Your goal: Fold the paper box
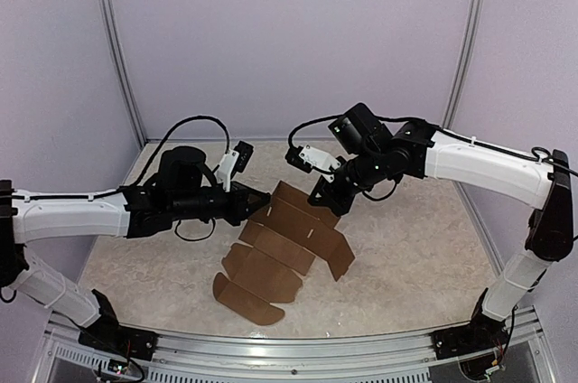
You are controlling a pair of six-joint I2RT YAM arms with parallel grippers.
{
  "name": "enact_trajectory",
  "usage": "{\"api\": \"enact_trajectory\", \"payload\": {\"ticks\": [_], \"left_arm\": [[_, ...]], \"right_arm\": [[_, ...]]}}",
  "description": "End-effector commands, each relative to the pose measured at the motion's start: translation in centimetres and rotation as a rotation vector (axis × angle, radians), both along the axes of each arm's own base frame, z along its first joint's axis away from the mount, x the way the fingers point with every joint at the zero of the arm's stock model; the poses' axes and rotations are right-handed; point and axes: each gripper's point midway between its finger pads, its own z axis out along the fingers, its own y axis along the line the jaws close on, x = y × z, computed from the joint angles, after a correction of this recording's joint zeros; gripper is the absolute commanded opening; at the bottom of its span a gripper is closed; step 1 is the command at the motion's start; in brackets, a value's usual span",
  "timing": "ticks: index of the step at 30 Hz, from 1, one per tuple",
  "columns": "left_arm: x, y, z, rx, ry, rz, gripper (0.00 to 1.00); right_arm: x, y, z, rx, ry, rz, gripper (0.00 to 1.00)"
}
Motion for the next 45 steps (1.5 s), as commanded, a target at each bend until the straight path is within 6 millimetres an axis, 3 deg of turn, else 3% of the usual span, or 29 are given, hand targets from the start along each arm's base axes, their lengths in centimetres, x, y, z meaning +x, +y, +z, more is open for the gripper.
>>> {"api": "enact_trajectory", "payload": {"ticks": [1, 7, 13, 19, 27, 45], "left_arm": [[-0.5, 3.2, -2.4, 0.095, 0.028, 0.083, 0.04], [0.5, 6.8, -5.5, 0.230, 0.083, 0.262, 0.07], [2.4, 8.7, -7.6, 0.354, 0.097, 0.408, 0.07], [3.8, 8.3, -9.7, 0.445, 0.111, 0.426, 0.07], [4.6, 8.1, -13.1, 0.545, 0.150, 0.436, 0.06], [2.8, 6.4, -16.8, 0.606, 0.253, 0.321, 0.03]], "right_arm": [[0.9, -0.5, 0.0, -0.020, -0.036, 0.002, 0.00], [2.2, -0.4, -1.1, -0.008, 0.011, -0.006, 0.00], [3.2, 0.1, -3.0, 0.000, 0.103, -0.025, 0.00], [4.4, -0.3, -5.1, -0.030, 0.152, -0.064, 0.00], [4.8, -0.6, -6.2, -0.043, 0.171, -0.071, 0.00], [5.1, -0.4, -6.5, -0.037, 0.173, -0.076, 0.00]]}}
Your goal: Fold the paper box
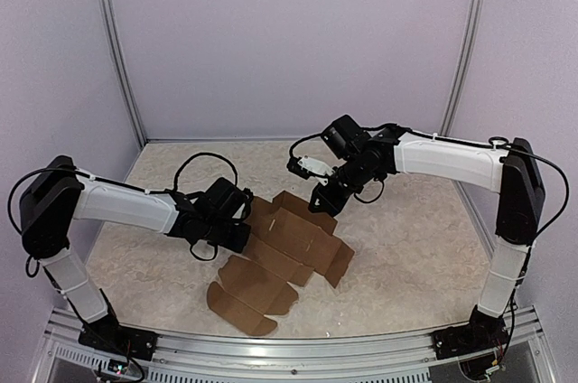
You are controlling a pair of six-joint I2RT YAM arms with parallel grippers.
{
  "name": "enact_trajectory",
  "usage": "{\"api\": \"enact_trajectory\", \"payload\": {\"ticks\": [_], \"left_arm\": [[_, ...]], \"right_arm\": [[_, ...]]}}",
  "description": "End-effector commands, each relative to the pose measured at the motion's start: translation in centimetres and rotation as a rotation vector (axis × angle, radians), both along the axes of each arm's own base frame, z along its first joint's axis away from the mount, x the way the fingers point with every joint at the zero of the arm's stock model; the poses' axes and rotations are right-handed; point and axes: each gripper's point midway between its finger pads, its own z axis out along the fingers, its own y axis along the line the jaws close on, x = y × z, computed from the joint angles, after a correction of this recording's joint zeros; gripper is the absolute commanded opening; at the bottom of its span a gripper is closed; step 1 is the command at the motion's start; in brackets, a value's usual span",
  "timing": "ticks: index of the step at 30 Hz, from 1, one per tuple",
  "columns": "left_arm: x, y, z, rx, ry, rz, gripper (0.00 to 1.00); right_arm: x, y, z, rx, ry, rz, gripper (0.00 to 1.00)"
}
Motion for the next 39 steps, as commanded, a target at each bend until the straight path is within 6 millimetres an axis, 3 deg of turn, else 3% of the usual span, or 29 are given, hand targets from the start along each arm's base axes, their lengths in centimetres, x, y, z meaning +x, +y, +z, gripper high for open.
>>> {"api": "enact_trajectory", "payload": {"ticks": [1, 12, 23, 39], "left_arm": [[-0.4, -1.2, -0.1, -0.008, 0.031, -0.039, 0.03], [-2.1, -3.0, 1.2, -0.104, 0.056, -0.115, 0.02], [-4.5, -6.2, 2.2, -0.236, 0.093, -0.224, 0.02], [-5.9, -7.4, -1.9, -0.197, 0.144, -0.227, 0.00]], "right_arm": [[0.5, 0.2, 0.1, 0.013, 0.005, -0.011, 0.00], [0.7, -0.1, -0.1, 0.005, -0.002, -0.029, 0.00], [0.7, -0.4, -0.1, 0.008, -0.007, -0.047, 0.00], [0.2, -1.0, -0.1, 0.014, -0.010, -0.056, 0.00]]}}
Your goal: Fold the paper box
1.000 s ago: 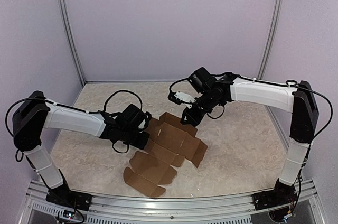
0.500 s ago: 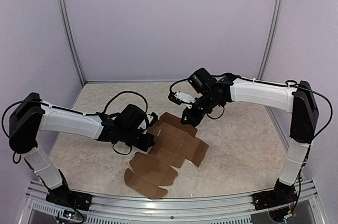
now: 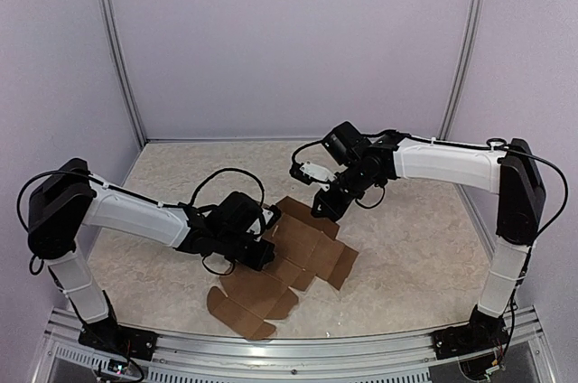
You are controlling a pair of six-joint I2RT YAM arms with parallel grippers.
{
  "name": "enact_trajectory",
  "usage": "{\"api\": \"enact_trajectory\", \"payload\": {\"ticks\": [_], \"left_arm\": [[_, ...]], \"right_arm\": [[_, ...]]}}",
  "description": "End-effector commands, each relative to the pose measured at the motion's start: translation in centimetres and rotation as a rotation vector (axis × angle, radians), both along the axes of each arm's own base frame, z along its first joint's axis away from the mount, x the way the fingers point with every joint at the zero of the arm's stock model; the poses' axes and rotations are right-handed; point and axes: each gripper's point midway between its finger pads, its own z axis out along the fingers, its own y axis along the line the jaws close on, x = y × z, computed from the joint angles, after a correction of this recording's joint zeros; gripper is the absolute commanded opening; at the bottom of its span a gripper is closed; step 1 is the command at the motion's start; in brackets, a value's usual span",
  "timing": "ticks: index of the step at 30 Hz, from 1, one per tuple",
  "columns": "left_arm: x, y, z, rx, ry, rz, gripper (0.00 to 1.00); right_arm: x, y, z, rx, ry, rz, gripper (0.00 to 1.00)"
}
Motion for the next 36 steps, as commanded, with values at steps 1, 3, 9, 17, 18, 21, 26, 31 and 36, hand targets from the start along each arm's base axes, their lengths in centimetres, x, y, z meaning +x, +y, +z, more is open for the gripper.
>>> {"api": "enact_trajectory", "payload": {"ticks": [1, 3, 9, 17, 18, 21, 26, 31, 36], "left_arm": [[-0.6, 0.1, -1.4, 0.018, 0.020, 0.001, 0.00], [-0.4, 0.2, -1.1, 0.020, 0.009, 0.002, 0.00], [0.1, 0.2, 1.4, -0.011, -0.038, 0.005, 0.00], [0.2, -0.5, 7.6, -0.115, -0.099, -0.042, 0.01], [0.2, -0.4, 8.5, -0.130, -0.109, -0.046, 0.01], [0.3, 0.0, 11.3, -0.176, -0.140, -0.049, 0.02], [1.1, 2.1, 14.9, -0.237, -0.193, -0.008, 0.04], [2.3, 6.0, 18.0, -0.270, -0.294, 0.101, 0.06], [3.7, 9.6, 19.0, -0.307, -0.366, 0.214, 0.09]], "right_arm": [[0.3, -0.4, 1.4, 0.032, -0.030, -0.021, 0.00], [0.3, -0.5, 1.5, 0.029, -0.035, -0.023, 0.00], [0.4, -0.8, 1.9, 0.020, -0.056, -0.024, 0.00], [0.8, -1.4, 3.1, -0.002, -0.121, -0.010, 0.00], [0.9, -1.4, 3.4, -0.003, -0.136, -0.006, 0.00], [0.7, -1.6, 4.4, -0.014, -0.193, 0.017, 0.00], [0.6, -1.7, 5.3, -0.052, -0.283, 0.058, 0.00], [0.0, -1.2, 6.0, -0.093, -0.404, 0.140, 0.00], [-0.9, -0.4, 6.6, -0.117, -0.512, 0.224, 0.00]]}}
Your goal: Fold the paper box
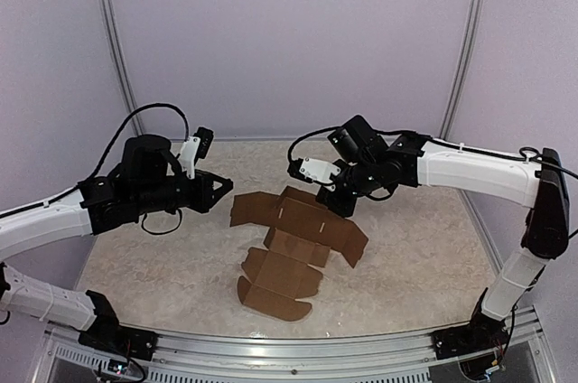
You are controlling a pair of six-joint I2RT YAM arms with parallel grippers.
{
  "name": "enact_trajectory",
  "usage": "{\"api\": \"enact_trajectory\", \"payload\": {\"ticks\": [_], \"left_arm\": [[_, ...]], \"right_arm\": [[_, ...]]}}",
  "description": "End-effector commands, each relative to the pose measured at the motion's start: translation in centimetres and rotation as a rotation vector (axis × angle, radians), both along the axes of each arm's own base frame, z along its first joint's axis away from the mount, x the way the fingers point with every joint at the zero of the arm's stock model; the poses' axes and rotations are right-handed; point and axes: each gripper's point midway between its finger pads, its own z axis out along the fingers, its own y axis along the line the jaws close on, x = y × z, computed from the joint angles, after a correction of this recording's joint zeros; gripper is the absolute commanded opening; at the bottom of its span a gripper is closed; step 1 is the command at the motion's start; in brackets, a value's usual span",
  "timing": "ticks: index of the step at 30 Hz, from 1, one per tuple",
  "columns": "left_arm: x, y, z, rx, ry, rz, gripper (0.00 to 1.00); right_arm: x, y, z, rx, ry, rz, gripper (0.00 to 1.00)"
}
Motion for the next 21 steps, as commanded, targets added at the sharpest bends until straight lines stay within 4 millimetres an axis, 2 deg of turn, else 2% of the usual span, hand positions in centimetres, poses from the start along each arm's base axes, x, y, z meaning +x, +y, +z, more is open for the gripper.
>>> {"api": "enact_trajectory", "payload": {"ticks": [1, 7, 10, 15, 21], "left_arm": [[1.0, 3.2, -1.1, 0.002, -0.021, 0.097, 0.09], [3.2, 6.4, -2.3, -0.079, -0.028, 0.233, 0.11], [4.0, 7.0, -4.1, -0.096, 0.010, 0.248, 0.11], [4.6, 4.7, -6.8, -0.101, 0.066, 0.151, 0.11], [5.1, 2.0, -8.9, -0.137, 0.128, 0.045, 0.09]], "right_arm": [[-0.3, 0.6, 1.6, -0.036, -0.155, 0.085, 0.00], [-0.9, 1.2, 0.1, -0.156, -0.231, 0.155, 0.00], [-1.3, 1.5, -0.6, -0.192, -0.253, 0.172, 0.00], [-2.0, 2.1, -1.1, -0.218, -0.269, 0.201, 0.00], [-2.4, 2.2, -1.8, -0.241, -0.304, 0.208, 0.00]]}}
